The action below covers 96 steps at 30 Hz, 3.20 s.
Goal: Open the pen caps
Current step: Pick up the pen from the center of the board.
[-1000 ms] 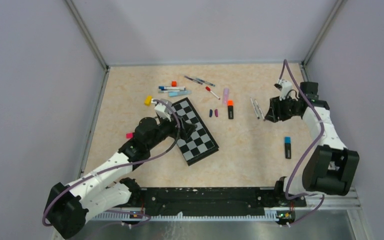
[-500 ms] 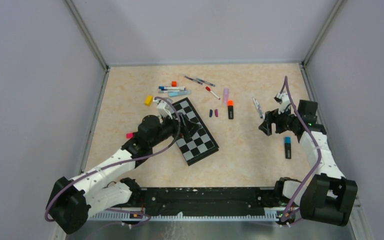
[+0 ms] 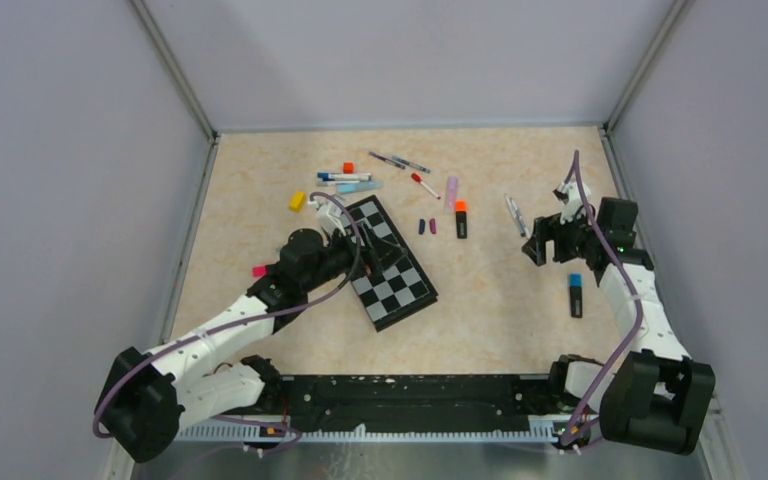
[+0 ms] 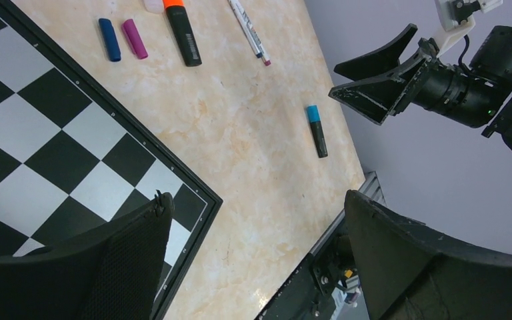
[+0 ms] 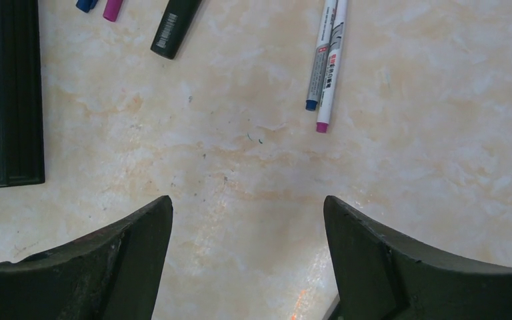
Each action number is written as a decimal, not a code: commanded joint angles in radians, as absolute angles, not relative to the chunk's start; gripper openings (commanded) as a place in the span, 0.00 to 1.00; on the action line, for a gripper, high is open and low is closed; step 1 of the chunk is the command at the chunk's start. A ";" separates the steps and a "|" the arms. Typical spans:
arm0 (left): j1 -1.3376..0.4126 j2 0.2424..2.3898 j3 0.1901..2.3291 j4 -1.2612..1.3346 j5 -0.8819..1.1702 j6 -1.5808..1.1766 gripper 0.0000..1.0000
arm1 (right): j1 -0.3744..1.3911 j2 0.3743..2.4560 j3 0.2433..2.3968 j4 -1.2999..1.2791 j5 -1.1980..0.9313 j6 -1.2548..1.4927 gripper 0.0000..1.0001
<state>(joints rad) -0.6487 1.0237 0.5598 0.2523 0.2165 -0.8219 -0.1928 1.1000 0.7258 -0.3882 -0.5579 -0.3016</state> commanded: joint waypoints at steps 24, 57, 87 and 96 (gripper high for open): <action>-0.645 0.940 0.598 0.173 0.304 -0.869 0.99 | -0.261 1.052 0.734 -0.442 -0.545 -0.413 0.78; -0.645 1.133 0.408 0.531 0.335 -0.409 0.99 | -0.417 1.316 0.695 -0.602 -0.219 -0.572 0.50; -0.645 1.009 0.490 0.469 0.484 -0.753 0.99 | -0.376 1.218 0.781 -0.715 -0.566 -0.714 0.00; -0.734 1.258 0.535 0.702 0.384 -0.981 0.99 | -0.041 1.192 0.823 -0.708 -0.734 -0.689 0.00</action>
